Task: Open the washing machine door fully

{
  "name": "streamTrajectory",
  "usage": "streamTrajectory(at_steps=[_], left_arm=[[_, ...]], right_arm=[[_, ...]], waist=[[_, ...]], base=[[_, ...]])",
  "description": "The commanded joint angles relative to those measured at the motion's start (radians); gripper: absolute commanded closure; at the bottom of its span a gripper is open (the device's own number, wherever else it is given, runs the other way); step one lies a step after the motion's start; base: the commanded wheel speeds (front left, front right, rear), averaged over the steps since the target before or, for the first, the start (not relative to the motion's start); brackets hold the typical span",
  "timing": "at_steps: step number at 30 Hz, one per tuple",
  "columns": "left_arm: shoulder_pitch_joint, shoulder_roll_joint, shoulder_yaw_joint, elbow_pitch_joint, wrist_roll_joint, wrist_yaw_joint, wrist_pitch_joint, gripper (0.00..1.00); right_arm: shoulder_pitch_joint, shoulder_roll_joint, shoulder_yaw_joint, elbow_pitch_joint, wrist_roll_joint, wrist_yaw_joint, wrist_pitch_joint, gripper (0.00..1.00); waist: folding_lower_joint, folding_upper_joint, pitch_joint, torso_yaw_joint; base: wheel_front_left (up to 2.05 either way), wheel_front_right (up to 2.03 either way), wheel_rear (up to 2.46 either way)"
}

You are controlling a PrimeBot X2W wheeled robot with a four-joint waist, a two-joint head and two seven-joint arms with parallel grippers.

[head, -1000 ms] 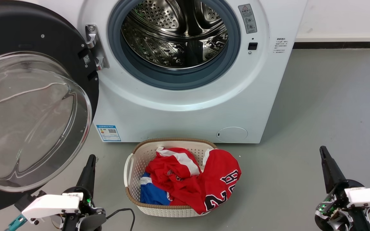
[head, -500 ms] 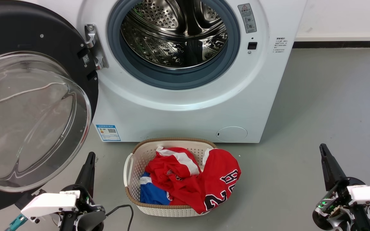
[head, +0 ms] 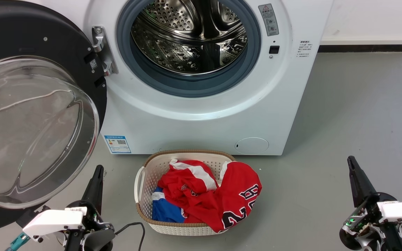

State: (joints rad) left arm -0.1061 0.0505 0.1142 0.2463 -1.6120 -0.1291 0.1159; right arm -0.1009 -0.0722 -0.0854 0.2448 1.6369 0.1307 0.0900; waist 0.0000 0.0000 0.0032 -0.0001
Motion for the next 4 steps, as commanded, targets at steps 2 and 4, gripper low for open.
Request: streamTrajectory(at_steps=[2, 4], left_arm=[[-0.007, -0.001, 0.003, 0.000, -0.001, -0.004, 0.001, 1.00], [-0.007, -0.001, 0.002, 0.000, -0.001, -0.004, 0.001, 1.00]], right_arm=[[-0.012, 0.004, -0.003, 0.001, -0.004, 0.000, 0.008, 1.00], [-0.012, 0.004, -0.004, 0.001, -0.005, 0.000, 0.006, 1.00]], waist=[[0.0000, 0.0000, 0.000, 0.000], [0.0000, 0.0000, 0.000, 0.000]], base=[[0.00, 0.00, 0.00], [0.00, 0.00, 0.00]])
